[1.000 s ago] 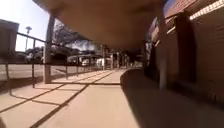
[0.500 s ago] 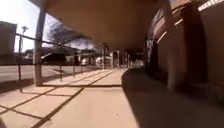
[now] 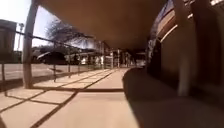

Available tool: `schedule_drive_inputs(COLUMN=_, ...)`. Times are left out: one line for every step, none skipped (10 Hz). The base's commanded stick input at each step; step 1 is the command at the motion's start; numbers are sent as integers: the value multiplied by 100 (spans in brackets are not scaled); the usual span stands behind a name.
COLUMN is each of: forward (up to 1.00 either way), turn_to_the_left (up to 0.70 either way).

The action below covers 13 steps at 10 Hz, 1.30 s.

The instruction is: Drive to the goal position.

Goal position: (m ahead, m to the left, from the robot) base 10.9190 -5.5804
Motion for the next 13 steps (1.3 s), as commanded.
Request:
schedule_drive_inputs(forward=85, turn_to_the_left=0)
schedule_drive_inputs(forward=85, turn_to_the_left=0)
schedule_drive_inputs(forward=85, turn_to_the_left=0)
schedule_drive_inputs(forward=85, turn_to_the_left=0)
schedule_drive_inputs(forward=85, turn_to_the_left=0)
schedule_drive_inputs(forward=85, turn_to_the_left=0)
schedule_drive_inputs(forward=85, turn_to_the_left=0)
schedule_drive_inputs(forward=85, turn_to_the_left=0)
schedule_drive_inputs(forward=85, turn_to_the_left=0)
schedule_drive_inputs(forward=85, turn_to_the_left=0)
schedule_drive_inputs(forward=85, turn_to_the_left=0)
schedule_drive_inputs(forward=85, turn_to_the_left=0)
schedule_drive_inputs(forward=85, turn_to_the_left=0)
